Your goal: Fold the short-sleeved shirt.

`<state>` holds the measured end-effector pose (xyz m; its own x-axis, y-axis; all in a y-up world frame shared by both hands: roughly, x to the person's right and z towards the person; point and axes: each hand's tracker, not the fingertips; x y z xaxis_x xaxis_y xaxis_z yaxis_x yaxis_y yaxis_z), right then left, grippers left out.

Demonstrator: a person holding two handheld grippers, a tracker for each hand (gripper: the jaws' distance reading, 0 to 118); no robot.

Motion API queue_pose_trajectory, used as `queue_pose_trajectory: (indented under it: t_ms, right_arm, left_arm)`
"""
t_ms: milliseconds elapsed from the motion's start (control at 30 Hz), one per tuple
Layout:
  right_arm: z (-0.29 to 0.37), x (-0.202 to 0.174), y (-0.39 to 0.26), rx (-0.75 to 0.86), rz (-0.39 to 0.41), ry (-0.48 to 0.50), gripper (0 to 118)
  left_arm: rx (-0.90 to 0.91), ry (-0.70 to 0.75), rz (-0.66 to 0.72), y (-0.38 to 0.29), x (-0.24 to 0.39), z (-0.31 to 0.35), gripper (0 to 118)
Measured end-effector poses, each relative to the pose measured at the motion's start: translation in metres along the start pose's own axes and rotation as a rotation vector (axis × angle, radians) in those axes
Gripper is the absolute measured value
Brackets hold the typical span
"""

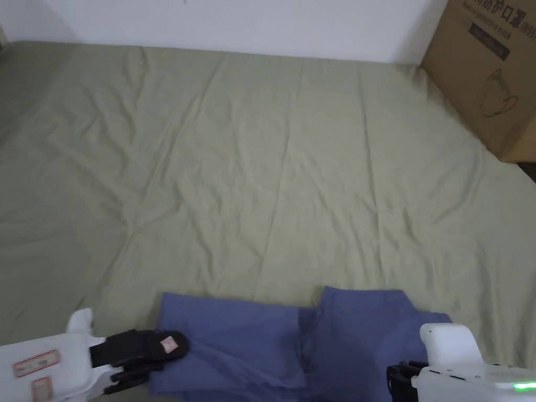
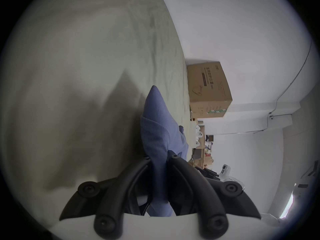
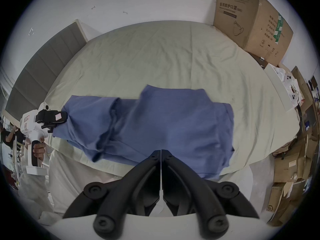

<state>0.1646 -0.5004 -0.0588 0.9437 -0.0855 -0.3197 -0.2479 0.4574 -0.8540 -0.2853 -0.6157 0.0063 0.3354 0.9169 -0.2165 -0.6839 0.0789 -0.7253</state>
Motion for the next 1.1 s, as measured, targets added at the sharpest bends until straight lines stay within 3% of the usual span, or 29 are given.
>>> queue_pose_trajectory:
  t_ms: [167, 267, 533, 833, 1000, 1100]
  right_arm:
    - [-0.006, -0.003, -0.001, -0.016, -0.002, 0.005, 1]
    - [-0.007, -0.003, -0.001, -0.024, -0.015, 0.019, 1]
    - [-0.005, 0.01, -0.003, -0.009, -0.057, 0.043, 1]
    - [-0.007, 0.056, -0.009, 0.013, -0.184, 0.057, 1]
    - [-0.008, 0.082, -0.016, 0.022, -0.256, 0.039, 1]
    - [-0.008, 0.098, -0.021, 0.024, -0.297, 0.035, 1]
  left_arm:
    - [0.104, 0.117, 0.008, 0.0, -0.002, 0.064, 13]
    - [0.153, 0.112, 0.013, -0.002, 0.011, 0.085, 12]
    - [0.144, 0.08, -0.158, -0.008, 0.091, 0.064, 12]
    - [-0.05, -0.033, -0.293, -0.025, 0.178, -0.048, 12]
    - [-0.229, 0.102, -0.41, -0.043, 0.192, -0.139, 12]
    - [-0.279, 0.149, -0.386, -0.048, 0.183, -0.186, 18]
